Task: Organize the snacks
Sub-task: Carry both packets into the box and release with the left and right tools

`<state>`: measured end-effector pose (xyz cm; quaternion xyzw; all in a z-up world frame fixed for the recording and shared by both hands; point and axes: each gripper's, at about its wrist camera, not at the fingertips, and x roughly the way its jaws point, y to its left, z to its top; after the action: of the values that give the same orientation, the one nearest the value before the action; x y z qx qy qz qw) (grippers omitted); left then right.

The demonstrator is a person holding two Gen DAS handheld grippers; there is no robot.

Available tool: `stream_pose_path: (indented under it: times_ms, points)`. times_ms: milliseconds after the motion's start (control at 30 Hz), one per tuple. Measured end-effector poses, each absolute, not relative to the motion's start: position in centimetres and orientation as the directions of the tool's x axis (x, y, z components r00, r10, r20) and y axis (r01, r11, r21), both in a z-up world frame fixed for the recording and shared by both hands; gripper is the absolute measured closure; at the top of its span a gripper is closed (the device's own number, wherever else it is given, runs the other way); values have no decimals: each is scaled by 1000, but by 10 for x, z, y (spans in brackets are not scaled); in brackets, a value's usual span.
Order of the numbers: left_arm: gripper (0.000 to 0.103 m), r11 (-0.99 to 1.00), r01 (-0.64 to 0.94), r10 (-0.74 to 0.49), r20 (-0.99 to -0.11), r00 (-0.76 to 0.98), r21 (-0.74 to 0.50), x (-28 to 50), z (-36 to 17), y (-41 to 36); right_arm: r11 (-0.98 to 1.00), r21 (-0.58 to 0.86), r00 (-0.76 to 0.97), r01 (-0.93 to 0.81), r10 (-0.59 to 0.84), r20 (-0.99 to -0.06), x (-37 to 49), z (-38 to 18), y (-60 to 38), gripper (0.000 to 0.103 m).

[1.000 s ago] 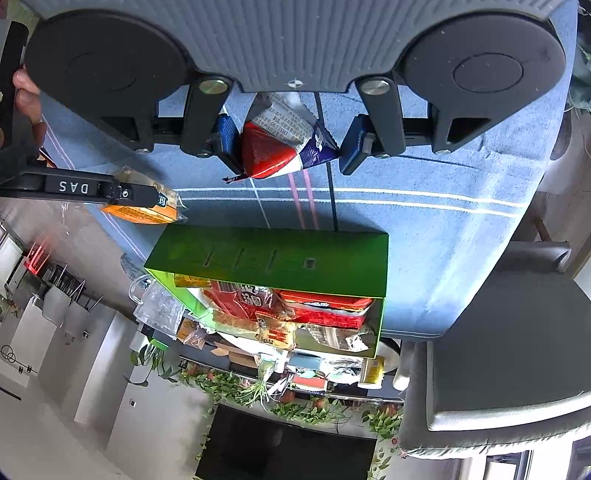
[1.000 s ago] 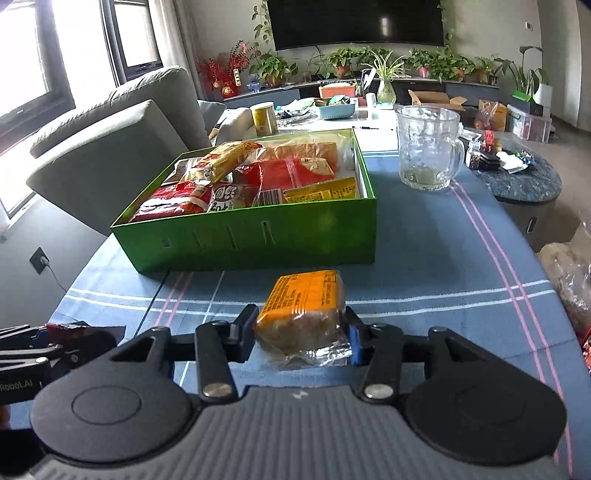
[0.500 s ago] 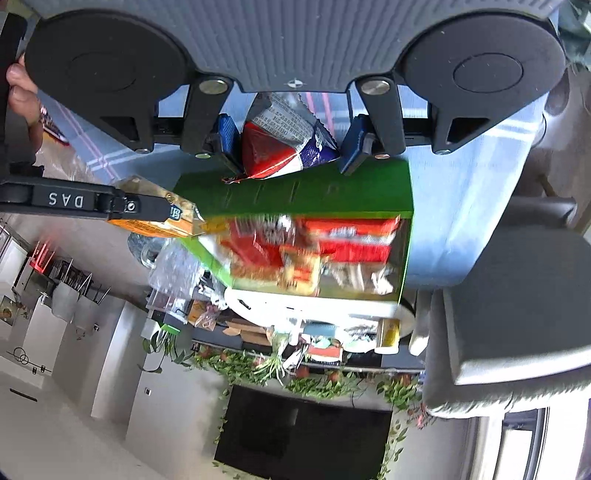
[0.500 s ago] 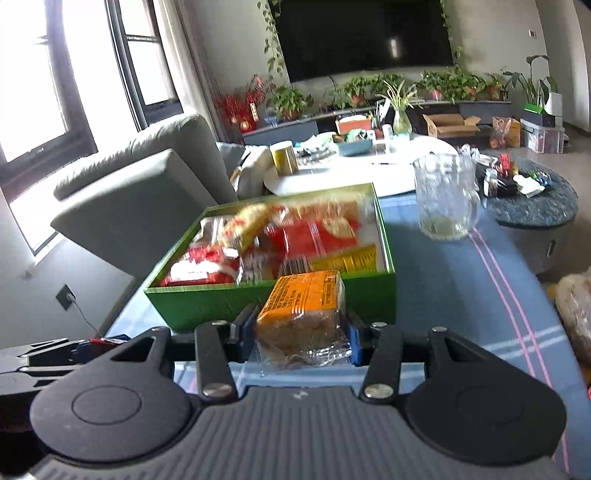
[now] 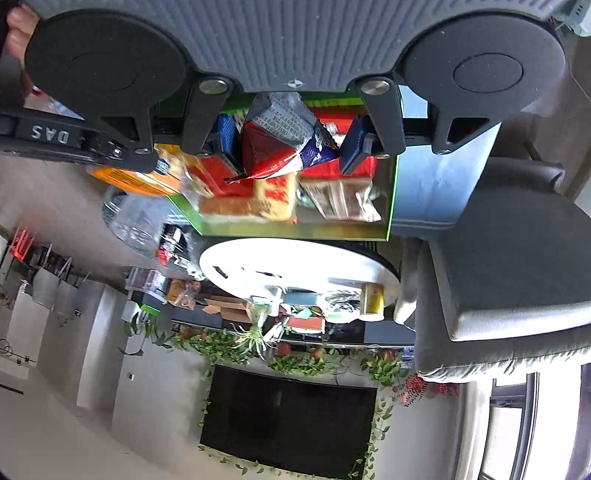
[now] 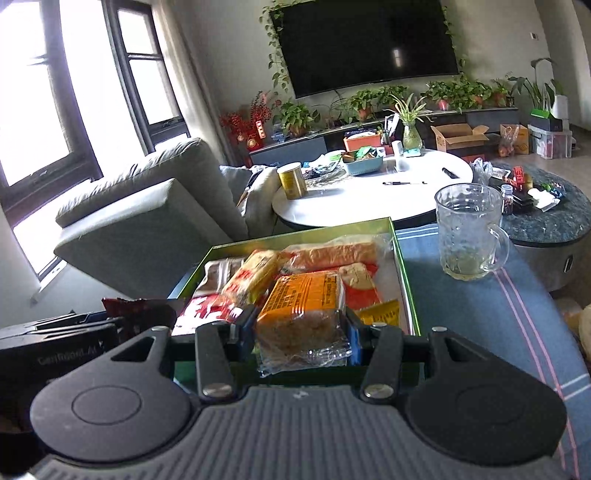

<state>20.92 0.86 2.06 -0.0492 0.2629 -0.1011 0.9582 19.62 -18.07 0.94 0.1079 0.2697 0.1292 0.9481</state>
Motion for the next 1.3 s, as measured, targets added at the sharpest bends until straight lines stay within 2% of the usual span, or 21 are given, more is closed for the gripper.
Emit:
stream_pose_path:
  times_ms: [400,733,1000,1300]
  points:
    - [51,979,151,-198,-493,847,-134,281,13,6,936,327,822,-128,284,-494,245,-2,-186,24]
    - [50,974,147,-217,-529,820,-172,319,-13,5,921,342,804,-186,343,-486,275,-13,-167,23]
    - [46,970,127,-220,-528,820,-208,313,-12,12,914,386,822,-128,315,-474,270,-14,-186,23]
    - [41,973,147,-218,-492,843,-178,279,2,11,919,382,836,-100,286,-469,254,-7,-189,23]
